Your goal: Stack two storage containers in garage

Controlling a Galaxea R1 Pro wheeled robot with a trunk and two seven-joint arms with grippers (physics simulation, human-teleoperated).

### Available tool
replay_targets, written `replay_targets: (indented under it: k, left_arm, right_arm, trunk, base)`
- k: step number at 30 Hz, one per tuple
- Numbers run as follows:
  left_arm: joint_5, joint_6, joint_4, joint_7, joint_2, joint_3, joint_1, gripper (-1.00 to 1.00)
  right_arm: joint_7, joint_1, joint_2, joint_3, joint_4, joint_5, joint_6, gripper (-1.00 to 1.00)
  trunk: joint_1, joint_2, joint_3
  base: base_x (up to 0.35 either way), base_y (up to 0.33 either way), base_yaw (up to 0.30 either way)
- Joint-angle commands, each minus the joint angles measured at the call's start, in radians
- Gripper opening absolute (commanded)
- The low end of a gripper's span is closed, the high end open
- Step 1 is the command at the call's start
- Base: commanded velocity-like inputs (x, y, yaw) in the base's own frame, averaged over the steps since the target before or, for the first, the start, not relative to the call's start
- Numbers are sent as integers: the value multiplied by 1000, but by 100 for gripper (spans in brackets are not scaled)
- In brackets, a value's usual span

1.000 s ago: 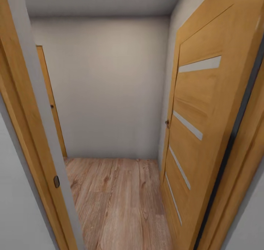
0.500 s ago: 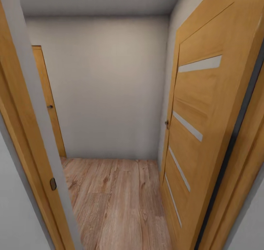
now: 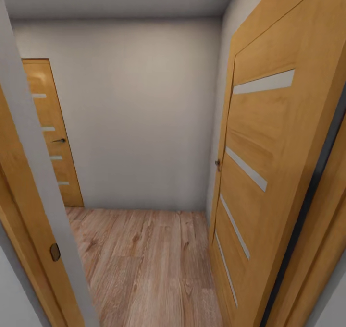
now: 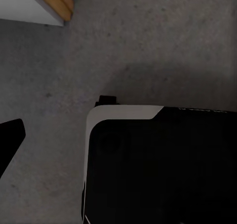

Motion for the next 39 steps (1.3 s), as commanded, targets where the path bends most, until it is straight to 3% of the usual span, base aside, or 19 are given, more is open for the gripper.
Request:
replay_targets:
  k: [1, 8, 32, 39]
  left_arm:
    - [2, -2, 1, -3, 0, 6, 0, 100]
    - [3, -1, 1, -2, 0, 6, 0, 100]
    - [3, -1, 1, -1, 2, 6, 0, 100]
    - [3, -2, 1, -1, 2, 6, 0, 100]
  right_arm:
    - [2, -1, 0, 8, 3, -10, -6, 100]
    - [2, -1, 0, 8, 3, -11, -6, 100]
    - [2, -1, 0, 8, 3, -10, -3, 100]
    - [2, -1, 0, 8, 3, -9, -3, 100]
  trunk:
    - [0, -1, 0]
    - [0, -1, 0]
    - [0, -1, 0]
    - [0, -1, 0]
  base:
    - [10, -6, 0]
    - [96, -1, 0]
    - [309, 0, 0]
    - [88, 0, 0]
